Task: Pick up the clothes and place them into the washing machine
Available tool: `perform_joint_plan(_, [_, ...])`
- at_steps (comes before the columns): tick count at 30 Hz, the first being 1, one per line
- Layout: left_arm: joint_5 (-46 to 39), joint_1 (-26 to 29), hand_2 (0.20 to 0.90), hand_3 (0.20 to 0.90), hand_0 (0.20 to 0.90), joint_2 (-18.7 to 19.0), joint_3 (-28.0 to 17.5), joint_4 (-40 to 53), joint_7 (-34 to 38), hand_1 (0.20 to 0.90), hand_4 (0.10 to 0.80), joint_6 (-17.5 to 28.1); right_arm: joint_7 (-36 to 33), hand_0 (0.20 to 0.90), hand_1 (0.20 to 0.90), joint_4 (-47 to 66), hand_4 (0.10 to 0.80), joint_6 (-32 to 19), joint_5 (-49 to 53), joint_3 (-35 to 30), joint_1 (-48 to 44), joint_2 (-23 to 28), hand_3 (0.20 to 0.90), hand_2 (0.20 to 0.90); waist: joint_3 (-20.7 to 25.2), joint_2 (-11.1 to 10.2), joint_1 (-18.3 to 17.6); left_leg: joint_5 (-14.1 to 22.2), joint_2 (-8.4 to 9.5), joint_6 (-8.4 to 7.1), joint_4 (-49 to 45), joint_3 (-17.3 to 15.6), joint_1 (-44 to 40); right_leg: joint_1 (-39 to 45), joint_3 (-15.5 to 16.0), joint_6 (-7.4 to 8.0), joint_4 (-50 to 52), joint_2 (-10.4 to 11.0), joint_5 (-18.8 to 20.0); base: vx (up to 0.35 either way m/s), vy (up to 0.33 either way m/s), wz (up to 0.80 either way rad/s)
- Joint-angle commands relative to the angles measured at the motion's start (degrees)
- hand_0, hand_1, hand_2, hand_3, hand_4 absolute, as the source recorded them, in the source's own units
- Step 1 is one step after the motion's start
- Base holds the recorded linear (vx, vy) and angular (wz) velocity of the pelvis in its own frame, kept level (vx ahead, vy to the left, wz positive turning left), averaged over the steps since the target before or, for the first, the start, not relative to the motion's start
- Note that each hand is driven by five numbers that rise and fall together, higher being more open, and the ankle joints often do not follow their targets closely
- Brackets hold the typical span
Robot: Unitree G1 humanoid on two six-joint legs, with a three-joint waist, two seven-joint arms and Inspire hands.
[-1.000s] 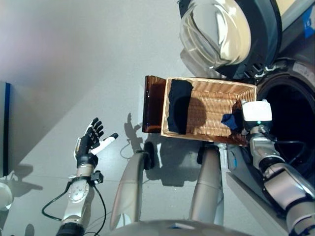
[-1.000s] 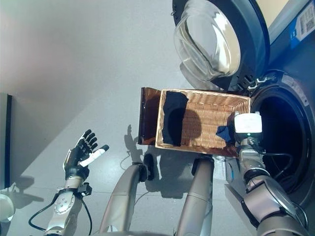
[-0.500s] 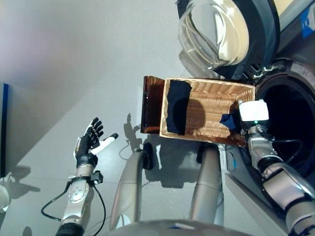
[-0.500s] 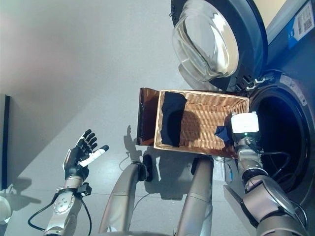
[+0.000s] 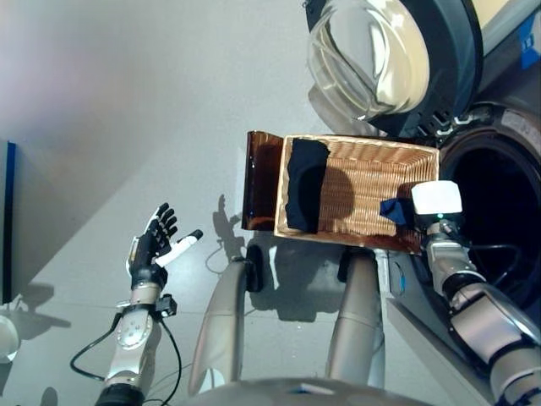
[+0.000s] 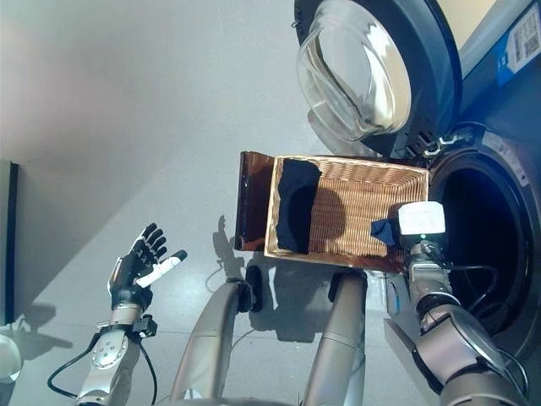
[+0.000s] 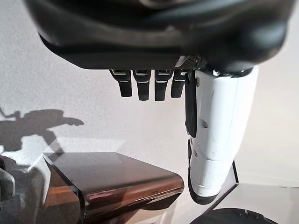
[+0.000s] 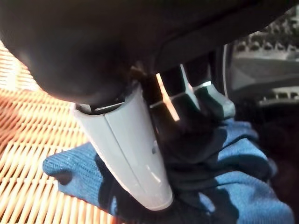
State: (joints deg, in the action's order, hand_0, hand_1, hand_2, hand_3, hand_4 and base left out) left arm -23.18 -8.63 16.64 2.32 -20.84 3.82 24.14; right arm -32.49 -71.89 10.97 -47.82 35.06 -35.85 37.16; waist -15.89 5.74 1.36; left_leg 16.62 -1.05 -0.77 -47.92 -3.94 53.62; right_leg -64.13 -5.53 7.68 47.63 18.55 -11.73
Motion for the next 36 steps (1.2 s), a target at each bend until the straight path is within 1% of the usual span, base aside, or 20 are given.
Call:
perform_joint_plan(1, [0.05,-0.53,0.900,0.900,0.900,3.55,-6.03,2.57,2.24,0.900,0.800,4.77,-3.59,0.200,0.200,-1.70,0.300,0.71,4.69,-3.38,-1.77,4.37,0.200,0.200,-0.44,0.43,-0.50,-4.92,-0.72,-2.65,9.36,0.53,-4.52,6.13,-4.64,-0.47,-7.92,0.68,11.31,0.037,0.012,-0.06])
perform_joint_plan(2, [0.01,-0.44,0.900,0.900,0.900,3.63,-5.83,2.50,2.31,0.900,0.800,4.76,-4.19,0.200,0.200,-1.77,0.300,0.35,6.38,-4.78,-1.70,4.47,0.200,0.200,-0.58,0.47,-0.51,-5.52,-0.60,-2.67,10.91,0.39,-5.33,7.01,-4.45,-0.34,-9.45,0.81,12.07,0.031,0.011,-0.09])
perform_joint_plan(4, [0.00,-0.44,0.900,0.900,0.900,3.77,-5.49,2.54,2.50,0.900,0.800,4.65,-6.21,0.200,0.200,-1.99,0.300,-1.73,13.80,-9.92,-1.65,4.47,0.200,0.200,-0.74,0.64,-0.62,-6.46,-0.26,-2.60,13.16,0.17,-6.38,8.06,-4.08,-0.09,-11.46,0.88,12.99,0.039,0.018,-0.06])
perform_joint_plan(6, [-0.08,-0.27,0.900,0.900,0.900,3.79,-4.95,2.31,2.82,0.900,0.800,4.62,-8.75,0.200,0.200,-1.32,0.300,-5.35,22.81,-16.05,-0.92,4.04,0.200,0.200,-1.08,0.71,-0.63,-7.61,0.03,-2.60,15.99,-0.01,-7.99,9.99,-3.53,0.16,-14.36,1.13,14.26,0.050,0.014,-0.06])
perform_joint_plan(7, [-0.13,-0.14,0.900,0.900,0.900,3.70,-4.94,1.98,3.04,0.900,0.800,4.53,-9.41,0.200,0.200,-0.80,0.300,-8.12,28.12,-19.24,-0.48,3.34,0.200,0.200,-0.99,0.76,-0.80,-8.21,0.10,-2.70,17.45,-0.13,-8.72,10.79,-3.19,0.32,-15.74,1.21,14.69,0.055,0.002,-0.10])
perform_joint_plan(9, [-0.32,0.18,0.900,0.900,0.900,3.57,-4.35,0.97,3.41,0.900,0.800,4.67,-10.13,0.200,0.200,-0.27,0.300,-12.33,36.62,-23.85,0.55,1.93,0.200,0.200,-1.06,0.84,-0.80,-9.22,0.35,-2.70,20.36,-0.23,-10.77,12.81,-2.24,0.52,-18.39,1.48,15.45,0.065,-0.017,-0.03])
perform_joint_plan(11, [-0.50,0.31,0.900,0.900,0.900,3.48,-3.81,0.04,3.45,0.900,0.800,5.01,-9.73,0.200,0.200,0.57,0.300,-16.56,44.06,-27.43,1.10,0.41,0.200,0.200,-0.94,0.83,-0.83,-10.36,0.59,-2.90,22.84,-0.08,-12.57,15.07,-1.29,0.85,-21.18,1.89,16.48,0.073,-0.040,-0.02])
perform_joint_plan(14, [-0.46,0.10,0.900,0.900,0.900,3.53,-3.38,0.55,3.39,0.900,0.800,5.30,-9.17,0.200,0.200,0.60,0.300,-20.24,51.06,-30.27,1.65,-1.50,0.200,0.200,-0.80,1.07,-0.71,-11.51,0.78,-2.95,26.18,0.20,-14.84,17.33,-0.13,1.24,-24.04,2.34,17.46,0.073,-0.035,0.00])
perform_joint_plan(15, [-0.47,-0.09,0.900,0.900,0.900,3.31,-3.09,0.98,3.40,0.900,0.800,5.47,-8.67,0.200,0.200,1.02,0.300,-23.22,56.77,-32.49,1.77,-2.80,0.200,0.200,-0.51,1.23,-0.62,-12.01,0.73,-3.06,27.78,0.46,-15.76,18.26,0.28,1.47,-25.56,2.45,17.97,0.067,-0.049,0.04])
perform_joint_plan(18, [-0.46,-0.20,0.900,0.900,0.900,3.08,-2.37,1.46,3.64,0.900,0.800,5.52,-6.93,0.200,0.200,1.77,0.300,-28.14,66.50,-35.94,2.07,-5.38,0.200,0.200,-0.34,1.47,-0.59,-12.91,0.73,-3.42,29.44,0.71,-16.63,19.17,0.82,1.66,-26.82,2.68,18.24,0.031,-0.021,0.03])
perform_joint_plan(19, [-0.34,-0.08,0.900,0.900,0.900,3.00,-1.79,1.58,3.79,0.900,0.800,5.45,-5.92,0.200,0.200,1.46,0.300,-30.63,72.13,-37.86,1.76,-6.49,0.200,0.200,-0.41,1.54,-0.54,-13.18,0.75,-3.53,30.07,0.72,-17.11,19.32,0.94,1.65,-26.90,2.84,18.29,0.000,0.000,0.00])
perform_joint_plan(23, [-0.17,-0.01,0.900,0.900,0.900,2.43,-0.92,2.31,4.10,0.900,0.800,4.69,-1.24,0.200,0.200,0.55,0.300,-36.00,89.27,-43.14,0.83,-9.01,0.200,0.200,-0.48,2.17,-0.28,-13.81,0.80,-3.77,31.09,0.89,-17.43,19.27,1.09,1.70,-26.87,3.04,17.91,0.004,-0.004,0.04])
perform_joint_plan(26, [-0.96,0.03,0.900,0.900,0.900,1.78,0.32,1.92,3.96,0.900,0.800,4.21,3.30,0.200,0.200,1.62,0.300,-42.02,106.60,-50.47,0.54,-10.78,0.200,0.200,-0.42,3.27,-0.15,-14.11,1.09,-3.83,31.93,0.94,-17.95,19.12,0.85,1.75,-26.38,3.34,17.31,0.011,0.034,0.06])
perform_joint_plan(27, [-1.64,-0.01,0.900,0.900,0.900,1.53,0.67,1.62,3.81,0.900,0.800,3.94,4.84,0.200,0.200,1.93,0.300,-43.36,110.65,-52.04,0.52,-11.58,0.200,0.200,-0.24,3.69,0.00,-14.25,1.25,-3.80,32.29,1.04,-18.14,19.16,0.76,1.79,-26.33,3.32,17.15,0.020,0.055,0.05])
perform_joint_plan(28, [-2.14,-0.21,0.900,0.900,0.900,1.20,0.74,1.48,3.67,0.900,0.800,3.72,5.66,0.200,0.200,2.77,0.300,-45.16,116.04,-55.13,-0.16,-11.98,0.200,0.200,-0.10,4.30,-0.04,-14.47,1.36,-3.88,32.67,1.03,-18.25,19.18,0.68,1.86,-26.42,3.45,17.04,0.021,0.052,0.05])
perform_joint_plan(30, [-4.15,-0.63,0.900,0.900,0.900,0.62,1.43,1.16,2.80,0.900,0.800,3.17,7.63,0.200,0.200,4.31,0.300,-48.19,123.48,-59.65,-0.60,-12.84,0.200,0.200,0.32,5.22,0.07,-15.20,1.50,-3.98,34.60,0.88,-19.20,19.66,0.73,2.15,-27.25,3.67,16.98,0.027,0.049,0.04])
perform_joint_plan(33, [-7.07,-1.33,0.900,0.900,0.900,0.42,2.93,1.25,0.77,0.900,0.800,2.65,8.96,0.200,0.200,5.75,0.300,-49.90,127.44,-62.97,-1.31,-10.77,0.200,0.200,0.86,6.47,0.41,-16.73,1.77,-4.01,37.35,0.87,-20.83,20.42,0.80,2.32,-28.37,3.81,17.40,0.023,0.052,0.00])
perform_joint_plan(34, [-7.52,-1.56,0.900,0.900,0.900,0.55,3.21,1.41,0.44,0.900,0.800,2.53,8.96,0.200,0.200,5.99,0.300,-50.30,127.85,-63.54,-1.80,-9.86,0.200,0.200,1.26,6.76,0.47,-16.64,1.83,-4.11,38.00,0.78,-21.45,20.79,0.90,2.48,-28.60,3.95,17.08,0.004,0.036,0.00])
perform_joint_plan(35, [-8.03,-1.68,0.900,0.900,0.900,0.61,3.37,1.25,0.17,0.900,0.800,2.46,8.73,0.200,0.200,6.10,0.300,-50.88,128.26,-64.19,-2.44,-8.63,0.200,0.200,1.42,7.09,0.55,-17.38,1.87,-4.14,38.87,0.78,-21.75,20.88,0.96,2.54,-29.09,4.05,17.61,0.049,0.031,-0.02])
perform_joint_plan(36, [-8.44,-1.84,0.900,0.900,0.900,0.80,3.58,1.14,0.06,0.900,0.800,2.42,8.22,0.200,0.200,6.13,0.300,-51.47,128.24,-64.27,-3.07,-7.64,0.200,0.200,1.78,7.35,0.63,-17.14,2.09,-4.09,39.64,0.86,-22.40,21.04,0.88,2.72,-29.31,4.00,17.27,0.016,0.025,-0.03])
